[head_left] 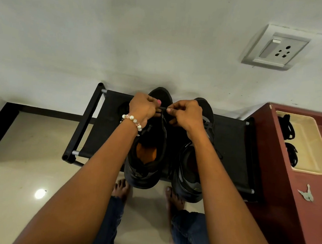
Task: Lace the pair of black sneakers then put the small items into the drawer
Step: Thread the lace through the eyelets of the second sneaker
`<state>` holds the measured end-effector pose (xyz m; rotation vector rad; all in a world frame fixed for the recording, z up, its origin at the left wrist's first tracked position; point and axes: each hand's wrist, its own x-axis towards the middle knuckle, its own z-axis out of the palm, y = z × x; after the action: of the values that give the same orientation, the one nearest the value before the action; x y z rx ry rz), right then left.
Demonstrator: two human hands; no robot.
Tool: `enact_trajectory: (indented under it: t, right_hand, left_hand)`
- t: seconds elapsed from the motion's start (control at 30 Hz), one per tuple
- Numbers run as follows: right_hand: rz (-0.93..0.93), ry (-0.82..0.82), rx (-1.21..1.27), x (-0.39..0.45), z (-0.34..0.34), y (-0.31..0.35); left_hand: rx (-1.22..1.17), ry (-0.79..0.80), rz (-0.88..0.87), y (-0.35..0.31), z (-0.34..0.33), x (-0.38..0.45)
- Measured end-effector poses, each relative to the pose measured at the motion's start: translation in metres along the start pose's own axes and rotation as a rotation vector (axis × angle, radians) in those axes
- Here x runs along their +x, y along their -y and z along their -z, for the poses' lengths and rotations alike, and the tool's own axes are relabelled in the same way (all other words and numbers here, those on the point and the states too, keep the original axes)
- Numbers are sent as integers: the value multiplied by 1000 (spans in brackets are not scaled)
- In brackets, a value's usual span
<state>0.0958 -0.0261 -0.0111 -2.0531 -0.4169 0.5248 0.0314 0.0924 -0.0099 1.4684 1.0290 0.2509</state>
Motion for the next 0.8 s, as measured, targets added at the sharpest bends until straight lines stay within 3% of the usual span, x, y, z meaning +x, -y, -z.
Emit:
enact_trajectory:
  t: [0.2,0.3,0.43,0.57,0.67,0.8]
  right_hand:
    - [-50,-109,272,0,13,21]
    - [43,-150,538,-6,23,42]
    - [213,-108,852,-15,35,68]
    - [201,-59,622,-17,18,61]
    - [181,-49,343,-12,3,49]
    - [150,-109,314,-8,-2,47]
  left_hand:
    - [95,38,-79,-14,23,1]
    - [-7,87,-87,-21,31,-7]
    - [-234,38,-185,-33,34,-20]
    - [-443,41,-181,-34,34,-28]
    - [-409,94,-166,-28,33,-30]
    - [-430,166,-107,-27,32,-29]
